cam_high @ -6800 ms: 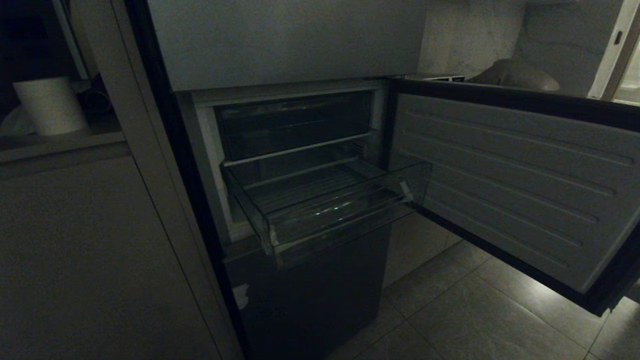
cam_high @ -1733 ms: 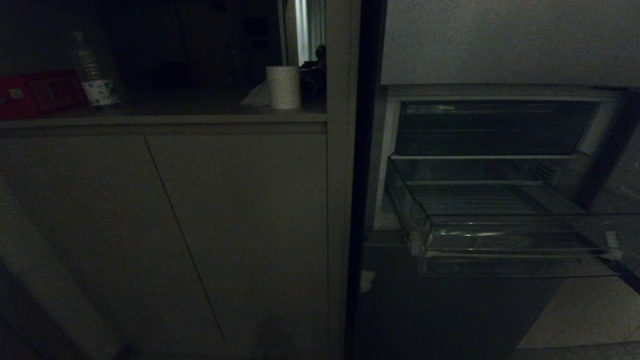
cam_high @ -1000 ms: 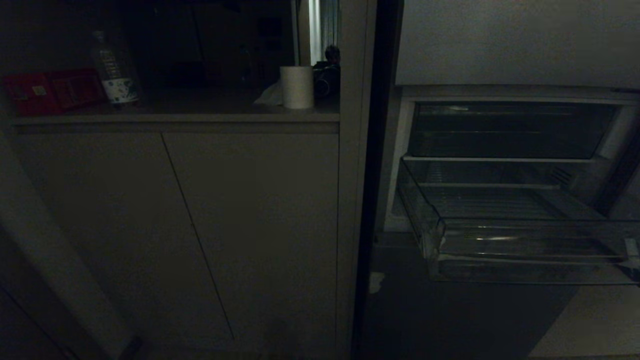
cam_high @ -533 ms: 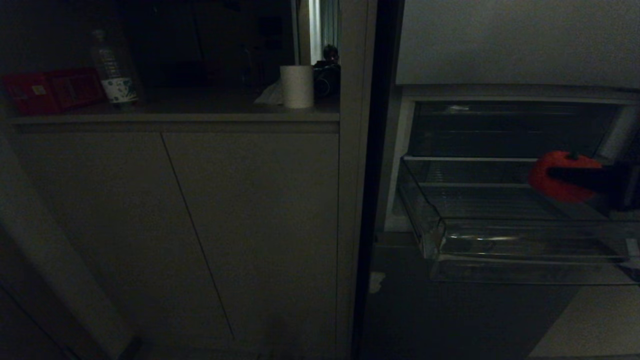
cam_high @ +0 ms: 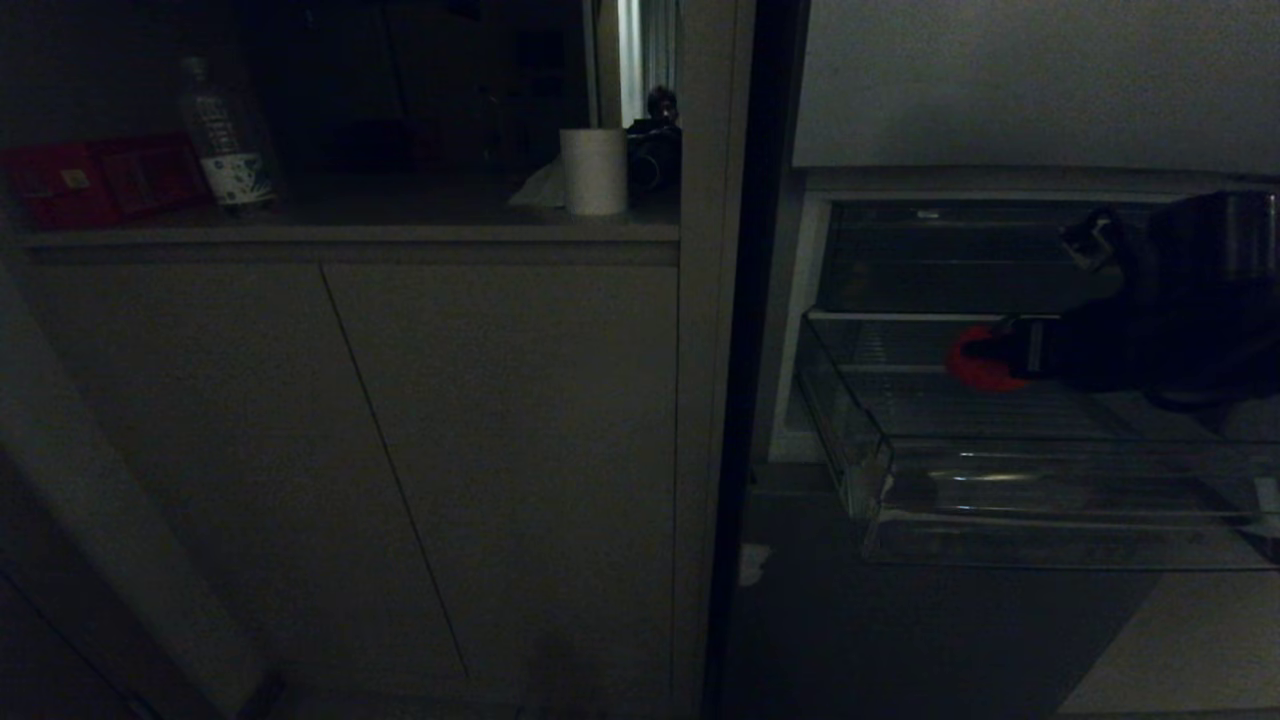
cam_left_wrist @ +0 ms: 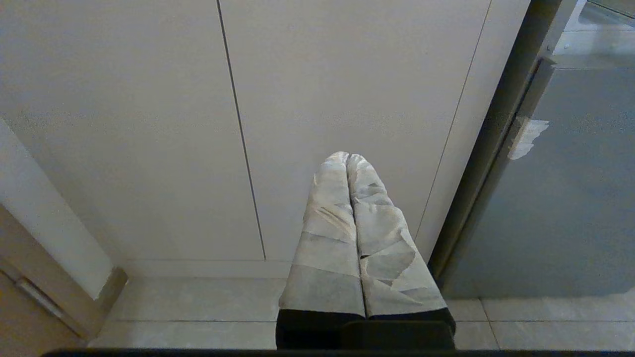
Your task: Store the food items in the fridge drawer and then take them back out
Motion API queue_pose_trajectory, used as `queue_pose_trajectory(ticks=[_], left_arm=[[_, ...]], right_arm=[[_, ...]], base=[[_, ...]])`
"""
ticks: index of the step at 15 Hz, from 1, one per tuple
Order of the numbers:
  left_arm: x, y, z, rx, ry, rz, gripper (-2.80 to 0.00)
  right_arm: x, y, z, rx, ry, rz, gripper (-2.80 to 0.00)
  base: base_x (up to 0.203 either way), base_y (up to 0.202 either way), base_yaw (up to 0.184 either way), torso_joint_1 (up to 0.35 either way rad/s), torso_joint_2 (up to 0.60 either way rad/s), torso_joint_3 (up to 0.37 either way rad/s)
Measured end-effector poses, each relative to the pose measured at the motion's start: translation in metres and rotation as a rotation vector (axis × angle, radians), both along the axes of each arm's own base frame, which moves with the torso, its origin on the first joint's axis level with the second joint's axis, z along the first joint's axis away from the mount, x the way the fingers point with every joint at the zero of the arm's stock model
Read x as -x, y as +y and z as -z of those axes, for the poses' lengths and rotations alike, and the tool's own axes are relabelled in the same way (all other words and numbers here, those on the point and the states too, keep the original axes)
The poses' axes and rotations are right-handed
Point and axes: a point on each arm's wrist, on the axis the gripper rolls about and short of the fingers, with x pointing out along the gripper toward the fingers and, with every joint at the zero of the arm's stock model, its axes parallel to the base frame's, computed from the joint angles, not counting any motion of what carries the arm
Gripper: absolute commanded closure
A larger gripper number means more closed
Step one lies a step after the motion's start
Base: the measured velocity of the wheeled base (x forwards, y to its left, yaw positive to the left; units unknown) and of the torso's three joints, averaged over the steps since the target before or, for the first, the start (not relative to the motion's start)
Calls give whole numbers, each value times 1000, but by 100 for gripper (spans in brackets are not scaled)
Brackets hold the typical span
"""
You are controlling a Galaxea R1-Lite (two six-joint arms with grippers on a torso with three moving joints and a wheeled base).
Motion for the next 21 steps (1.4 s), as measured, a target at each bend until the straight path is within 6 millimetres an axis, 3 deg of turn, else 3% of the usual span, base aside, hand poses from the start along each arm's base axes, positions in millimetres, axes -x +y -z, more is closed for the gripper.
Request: queue_pose_trajectory(ticks=[5, 6, 7, 10, 14, 15, 16, 19, 21], left_arm=[[0, 0, 0, 0, 0, 0, 0], [0, 0, 0, 0, 0, 0, 0], [0, 0, 0, 0, 0, 0, 0], [0, 0, 0, 0, 0, 0, 0], [0, 0, 0, 0, -1, 0, 0], [0, 0, 0, 0, 0, 0, 0], [0, 0, 0, 0, 0, 0, 0], [0, 0, 0, 0, 0, 0, 0], [0, 0, 0, 0, 0, 0, 0]], right_arm=[[-38, -4, 36, 13, 4, 53, 0], [-42, -4, 41, 9, 18, 55, -52], [-46, -4, 47, 6, 29, 57, -280], [-52, -5, 53, -16, 43, 68, -280], [-48, -6, 42, -35, 17, 80, -280], [-46, -6, 39, -34, 9, 82, -237], [-44, -7, 35, -35, 1, 83, 0], [-22, -8, 18, -46, -29, 92, 0], [12, -8, 0, -49, -63, 94, 0]], base=[[0, 0, 0, 0, 0, 0], [0, 0, 0, 0, 0, 0], [0, 0, 0, 0, 0, 0], [0, 0, 0, 0, 0, 0], [0, 0, 0, 0, 0, 0], [0, 0, 0, 0, 0, 0], [0, 0, 0, 0, 0, 0], [0, 0, 0, 0, 0, 0], [0, 0, 0, 0, 0, 0]])
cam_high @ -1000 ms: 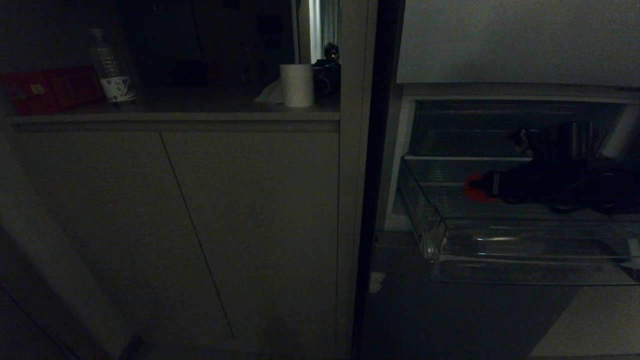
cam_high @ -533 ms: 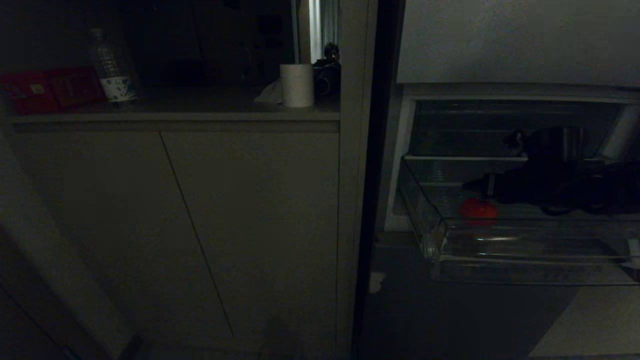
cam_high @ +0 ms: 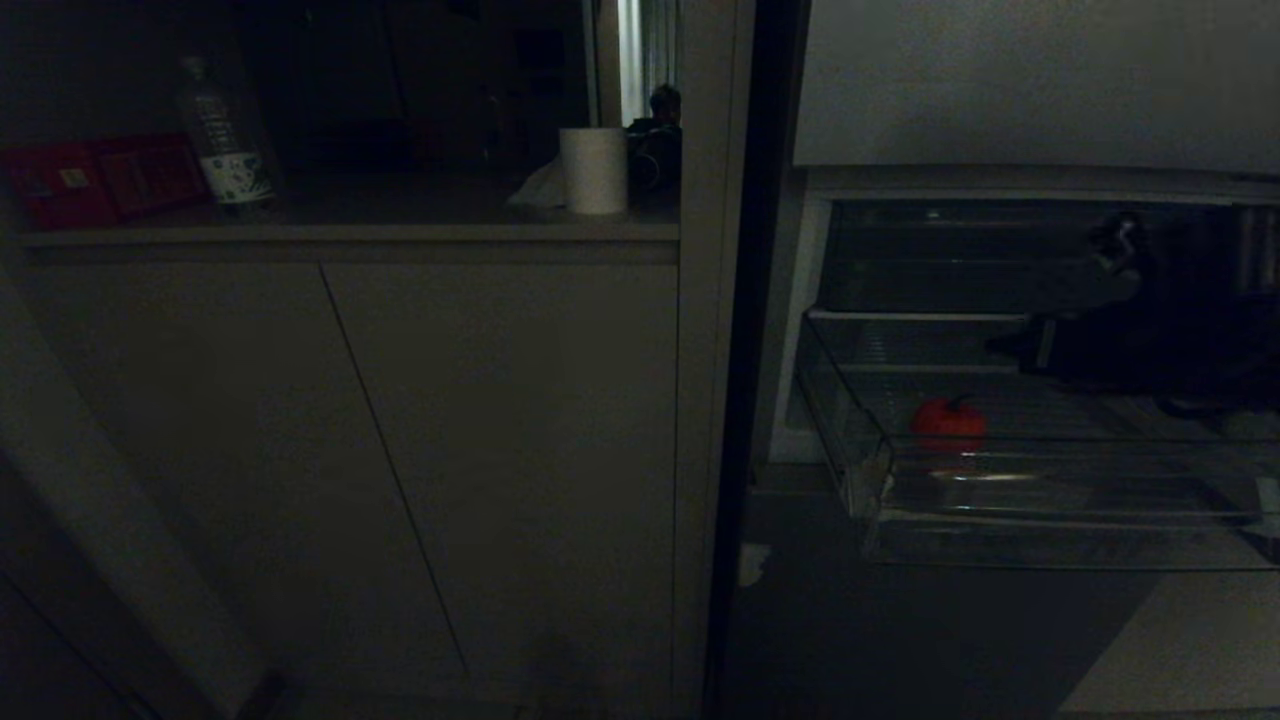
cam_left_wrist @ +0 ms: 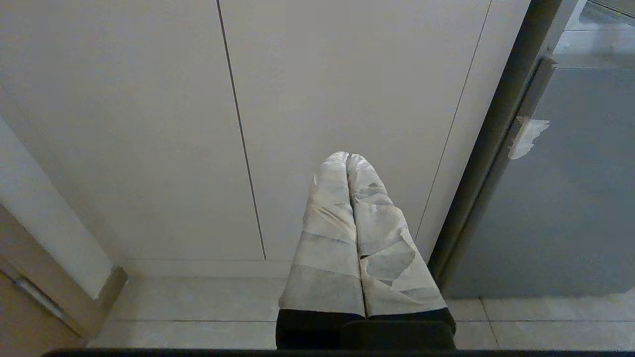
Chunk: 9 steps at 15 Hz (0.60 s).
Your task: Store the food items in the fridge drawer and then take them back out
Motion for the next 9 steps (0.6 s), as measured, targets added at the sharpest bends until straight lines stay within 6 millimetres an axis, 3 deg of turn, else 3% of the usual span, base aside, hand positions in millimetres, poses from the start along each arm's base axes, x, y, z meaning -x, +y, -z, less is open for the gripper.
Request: queue_pose_trajectory(ticks=[2, 4, 7, 9], left_arm=[[0, 0, 0, 0, 0, 0, 0], [0, 0, 0, 0, 0, 0, 0], [0, 0, 0, 0, -1, 0, 0], [0, 0, 0, 0, 0, 0, 0]], right_arm=[[45, 1, -16, 6, -42, 4, 0], [101, 2, -20, 13, -73, 11, 0], [187, 5, 3, 38, -97, 9, 0], [243, 6, 30, 98, -136, 1, 0]], base=[[0, 0, 0, 0, 0, 0], [0, 0, 0, 0, 0, 0], [0, 0, 0, 0, 0, 0], [0, 0, 0, 0, 0, 0]])
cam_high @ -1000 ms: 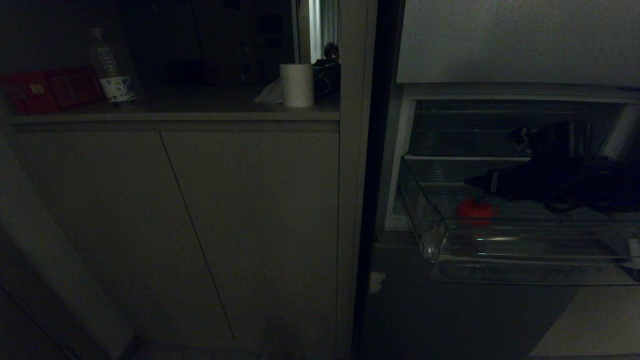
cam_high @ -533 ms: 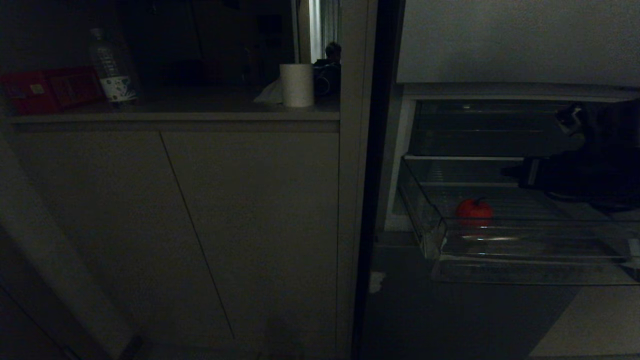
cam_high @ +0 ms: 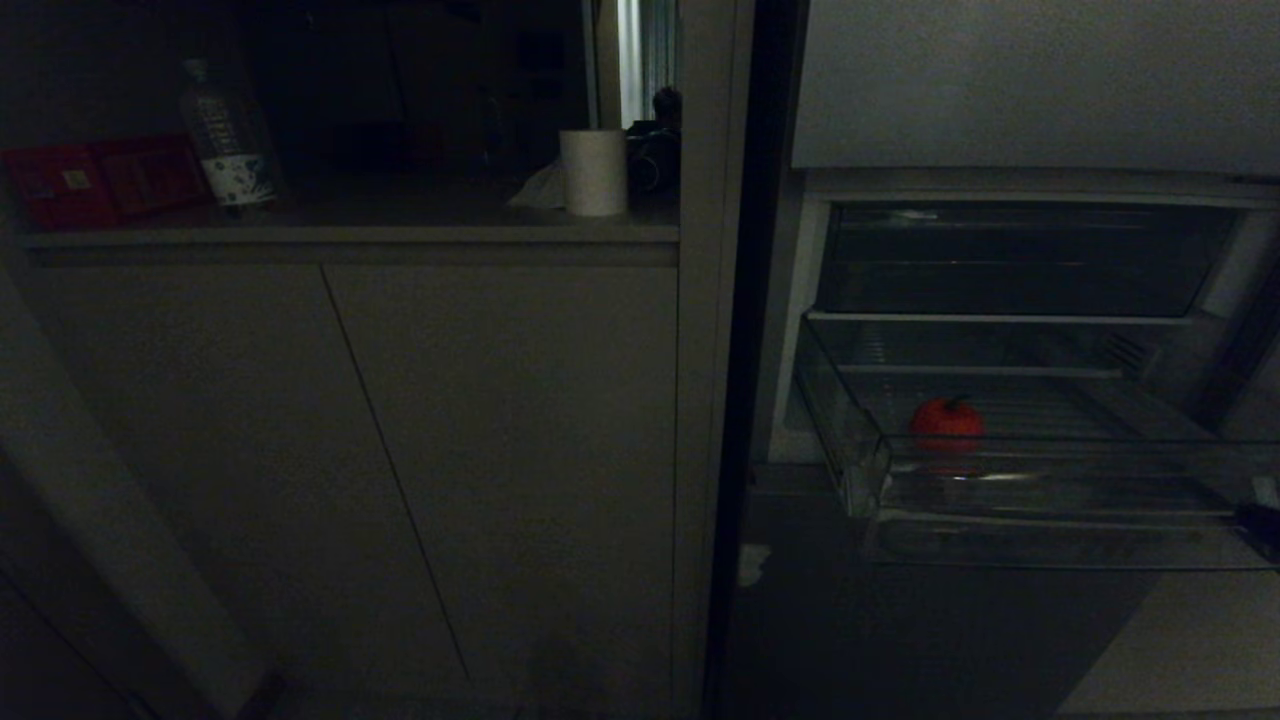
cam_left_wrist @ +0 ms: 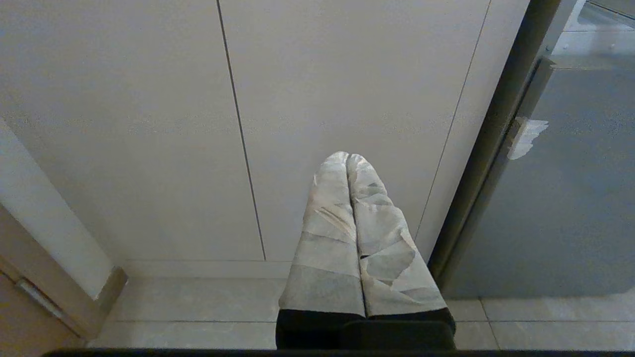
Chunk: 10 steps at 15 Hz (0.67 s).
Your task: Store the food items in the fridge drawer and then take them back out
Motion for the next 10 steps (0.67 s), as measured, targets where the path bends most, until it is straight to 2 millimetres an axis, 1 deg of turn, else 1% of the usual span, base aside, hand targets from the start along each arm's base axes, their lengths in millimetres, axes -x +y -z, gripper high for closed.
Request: queue_pose_trajectory(ticks=[2, 3, 5, 6, 8, 10], left_arm=[[0, 0, 0, 0, 0, 0, 0], [0, 0, 0, 0, 0, 0, 0], [0, 0, 0, -1, 0, 0, 0], [0, 0, 0, 0, 0, 0, 0], [0, 0, 0, 0, 0, 0, 0], [0, 0, 0, 0, 0, 0, 0]], right_arm=[[45, 1, 27, 73, -51, 5, 0], [64, 1, 42, 102, -66, 8, 0], [93, 2, 74, 136, -66, -2, 0], [103, 2, 90, 135, -67, -8, 0], [113, 2, 112, 95, -65, -15, 0], [116, 2, 119, 94, -106, -19, 0]], base=[[0, 0, 0, 0, 0, 0], [0, 0, 0, 0, 0, 0], [0, 0, 0, 0, 0, 0], [0, 0, 0, 0, 0, 0], [0, 0, 0, 0, 0, 0], [0, 0, 0, 0, 0, 0]])
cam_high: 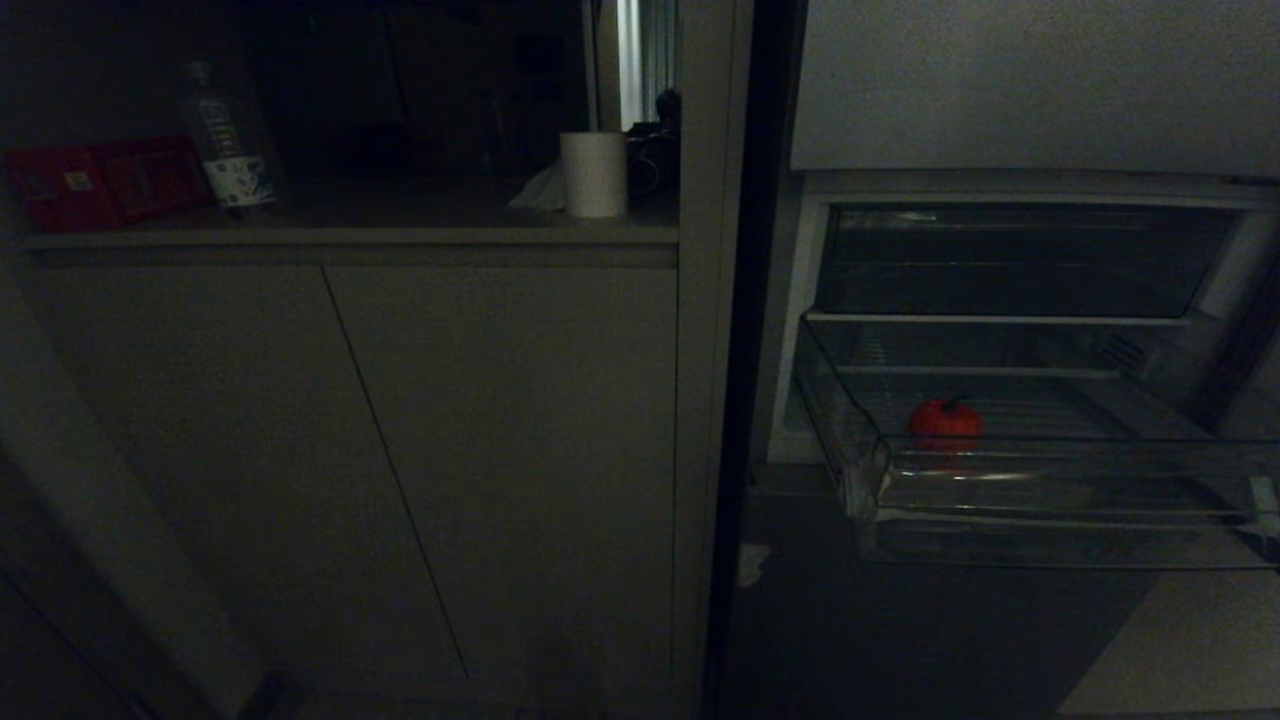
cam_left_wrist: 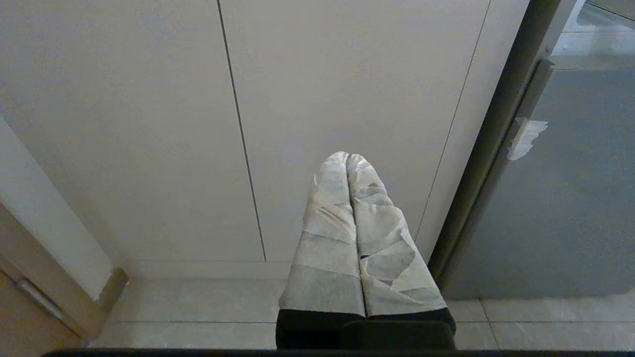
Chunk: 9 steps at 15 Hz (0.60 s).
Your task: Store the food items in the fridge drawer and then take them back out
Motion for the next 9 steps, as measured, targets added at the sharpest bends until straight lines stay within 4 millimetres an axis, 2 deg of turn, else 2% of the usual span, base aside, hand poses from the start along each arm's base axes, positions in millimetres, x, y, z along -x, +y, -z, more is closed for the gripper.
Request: queue_pose_trajectory(ticks=[3, 4, 9], left_arm=[[0, 0, 0, 0, 0, 0, 0], [0, 0, 0, -1, 0, 0, 0], [0, 0, 0, 0, 0, 0, 0]], right_arm=[[-1, 0, 2, 69, -101, -8, 0], [-1, 0, 3, 68, -102, -8, 0], [-1, 0, 4, 70, -107, -8, 0]], base=[[0, 0, 0, 0, 0, 0], [2, -3, -90, 2, -2, -2], [-1, 9, -176, 3, 4, 0]])
